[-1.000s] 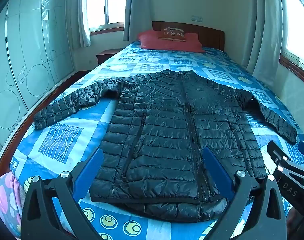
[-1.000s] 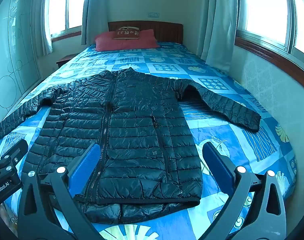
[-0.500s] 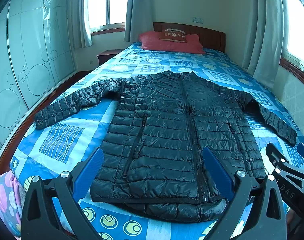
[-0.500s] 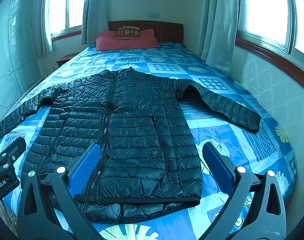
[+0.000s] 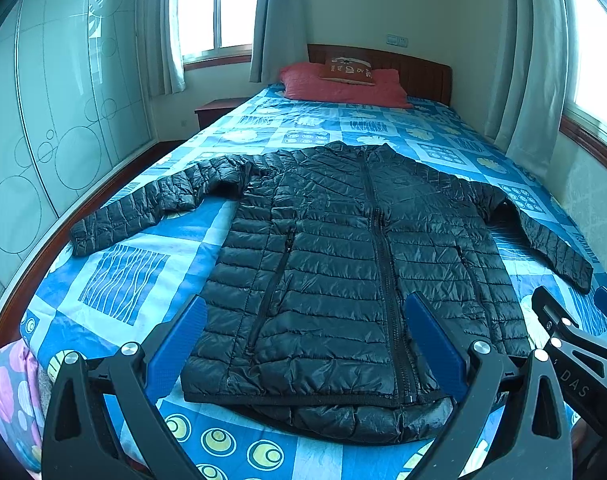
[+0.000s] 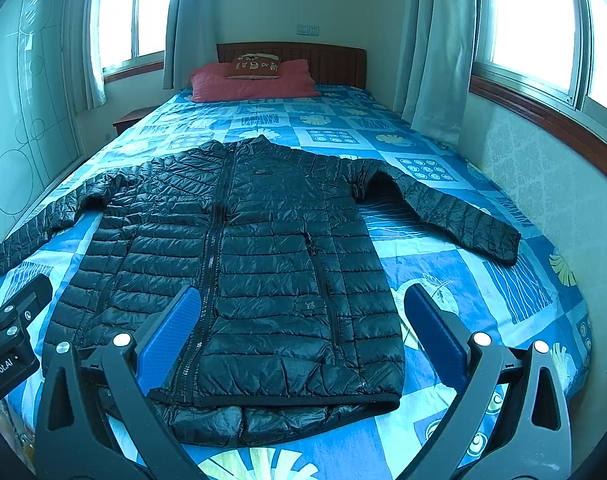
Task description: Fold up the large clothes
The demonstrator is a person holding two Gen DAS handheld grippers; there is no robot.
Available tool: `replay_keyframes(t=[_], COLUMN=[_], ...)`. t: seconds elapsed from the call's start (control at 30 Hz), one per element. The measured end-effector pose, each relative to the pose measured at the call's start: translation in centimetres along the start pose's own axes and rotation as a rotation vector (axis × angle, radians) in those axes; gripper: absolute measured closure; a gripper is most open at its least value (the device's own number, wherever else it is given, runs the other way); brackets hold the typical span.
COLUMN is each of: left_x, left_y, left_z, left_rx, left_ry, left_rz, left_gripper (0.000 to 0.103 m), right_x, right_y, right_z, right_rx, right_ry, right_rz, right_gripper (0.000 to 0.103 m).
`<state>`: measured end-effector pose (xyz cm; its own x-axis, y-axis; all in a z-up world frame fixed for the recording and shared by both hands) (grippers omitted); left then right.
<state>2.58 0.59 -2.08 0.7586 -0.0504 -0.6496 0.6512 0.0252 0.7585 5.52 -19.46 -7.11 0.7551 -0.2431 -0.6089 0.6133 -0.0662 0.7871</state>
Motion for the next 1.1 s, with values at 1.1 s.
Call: replay_keyframes(t=[1.1], left_x=[-0.16], left_y=[-0.06], left_z=[-0.19], left_rx=[-0.005], left_ry=[-0.001], left_rz=[-0.002], left_gripper=[0.005], right_x=[-0.51], right_y=[-0.04], right_z=[-0.44], right_rx=[-0.003], right_ry=[0.001], right_rz=[0.001], right_gripper=[0.002])
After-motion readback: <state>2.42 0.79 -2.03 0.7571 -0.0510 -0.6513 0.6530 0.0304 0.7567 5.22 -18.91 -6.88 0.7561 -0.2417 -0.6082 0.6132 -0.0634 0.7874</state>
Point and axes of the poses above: each gripper's, at about its wrist camera, not at the fingertips, and x roughly the way its jaws point, z to its right, y to its top, the point moved 4 cm from there along x, roughly the way its jaws point, and after that the axes turned 3 degrees about -y, right-handed, at the moved point
